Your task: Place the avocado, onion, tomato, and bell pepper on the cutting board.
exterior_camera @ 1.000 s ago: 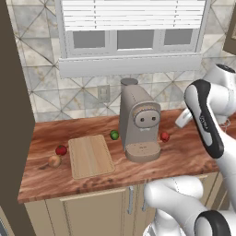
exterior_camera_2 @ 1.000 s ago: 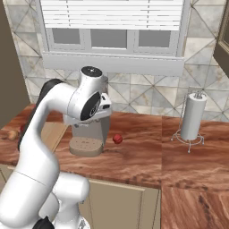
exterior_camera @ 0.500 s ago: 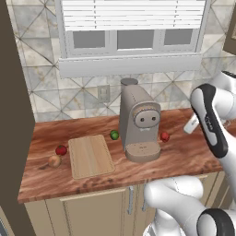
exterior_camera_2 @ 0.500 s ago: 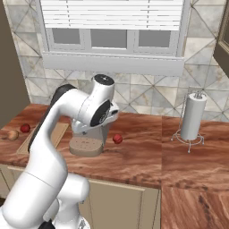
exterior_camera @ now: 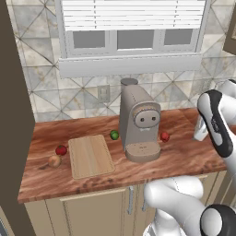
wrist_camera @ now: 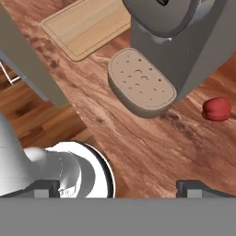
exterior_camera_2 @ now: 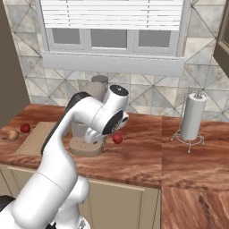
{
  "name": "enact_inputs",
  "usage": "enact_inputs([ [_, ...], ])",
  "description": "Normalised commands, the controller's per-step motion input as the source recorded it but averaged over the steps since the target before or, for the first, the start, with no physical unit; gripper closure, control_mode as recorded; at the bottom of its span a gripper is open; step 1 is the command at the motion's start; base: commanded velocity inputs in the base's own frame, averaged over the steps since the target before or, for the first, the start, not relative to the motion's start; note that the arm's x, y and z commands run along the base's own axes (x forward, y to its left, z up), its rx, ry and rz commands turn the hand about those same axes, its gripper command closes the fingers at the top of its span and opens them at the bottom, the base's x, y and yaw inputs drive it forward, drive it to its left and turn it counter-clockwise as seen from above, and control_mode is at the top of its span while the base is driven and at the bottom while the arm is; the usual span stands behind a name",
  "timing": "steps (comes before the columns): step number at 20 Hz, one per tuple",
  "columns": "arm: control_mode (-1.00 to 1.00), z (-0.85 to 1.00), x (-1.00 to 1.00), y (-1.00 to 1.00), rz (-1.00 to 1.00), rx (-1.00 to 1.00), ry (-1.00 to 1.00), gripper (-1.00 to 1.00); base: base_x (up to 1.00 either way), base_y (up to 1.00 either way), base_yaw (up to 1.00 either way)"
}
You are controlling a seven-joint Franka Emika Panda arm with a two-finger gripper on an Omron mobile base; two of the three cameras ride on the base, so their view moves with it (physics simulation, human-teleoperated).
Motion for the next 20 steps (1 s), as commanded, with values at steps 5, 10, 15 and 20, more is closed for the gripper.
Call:
enact_inputs([
  [5, -1.00, -0.19, 0.12, -0.32, 0.16, 0.01, -0.07, -1.00, 0.00, 0.00, 0.00],
  [10, -1.00, -0.22, 0.13, -0.30, 0.19, 0.01, -0.12, -1.00, 0.00, 0.00, 0.00],
  [15, -1.00, -0.20, 0.08, -0.23, 0.18, 0.00, -0.13, -1.00, 0.00, 0.00, 0.00],
  [20, -1.00, -0.12, 0.32, -0.04, 0.10, 0.03, -0.07, -1.00, 0.00, 0.00, 0.00],
])
